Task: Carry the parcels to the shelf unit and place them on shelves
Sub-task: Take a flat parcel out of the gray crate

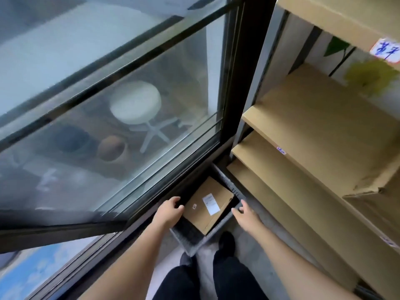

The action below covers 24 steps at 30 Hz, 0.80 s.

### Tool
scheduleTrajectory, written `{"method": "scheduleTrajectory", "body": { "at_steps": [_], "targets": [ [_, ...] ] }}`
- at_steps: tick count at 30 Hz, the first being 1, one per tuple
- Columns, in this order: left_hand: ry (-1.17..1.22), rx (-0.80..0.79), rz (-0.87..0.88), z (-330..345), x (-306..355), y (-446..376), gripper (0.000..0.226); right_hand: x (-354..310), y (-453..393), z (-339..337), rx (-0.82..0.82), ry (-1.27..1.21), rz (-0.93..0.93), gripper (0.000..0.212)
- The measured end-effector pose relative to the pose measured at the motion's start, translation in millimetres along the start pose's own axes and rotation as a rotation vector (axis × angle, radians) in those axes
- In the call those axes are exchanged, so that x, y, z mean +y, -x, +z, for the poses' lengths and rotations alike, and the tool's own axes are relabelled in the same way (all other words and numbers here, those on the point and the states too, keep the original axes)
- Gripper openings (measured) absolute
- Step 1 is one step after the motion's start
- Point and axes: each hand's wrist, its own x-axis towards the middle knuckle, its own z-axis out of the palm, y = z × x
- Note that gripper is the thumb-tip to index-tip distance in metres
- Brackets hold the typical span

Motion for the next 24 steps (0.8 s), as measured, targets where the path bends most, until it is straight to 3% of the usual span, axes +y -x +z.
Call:
{"method": "scheduleTrajectory", "body": {
  "at_steps": [7, 13, 20, 24],
  "targets": [
    [-0.035, -0.065, 0.004, 60.1, -2.0, -74.8, 0.054, 27.0, -76.2, 41.0, -0.023, -0.218, 0.152, 0.068],
    [-0.120, -0.155, -0.005, 137.2, -50.1, -202.3, 0.057, 76.4, -195.1, 127.5, 0.011, -0.435, 0.320, 0.063],
    [-0.227, -0.176, -0.003, 232.4, -116.6, -346.9, 0.059, 152.7, -336.8, 225.9, 0.053, -0.669, 0.414, 0.072],
    [-0.265, -0.119, -0.028, 272.4, -145.2, -403.5, 0.064, 176.1, -389.4, 256.7, 0.122, -0.659, 0.419, 0.085]
  ]
}}
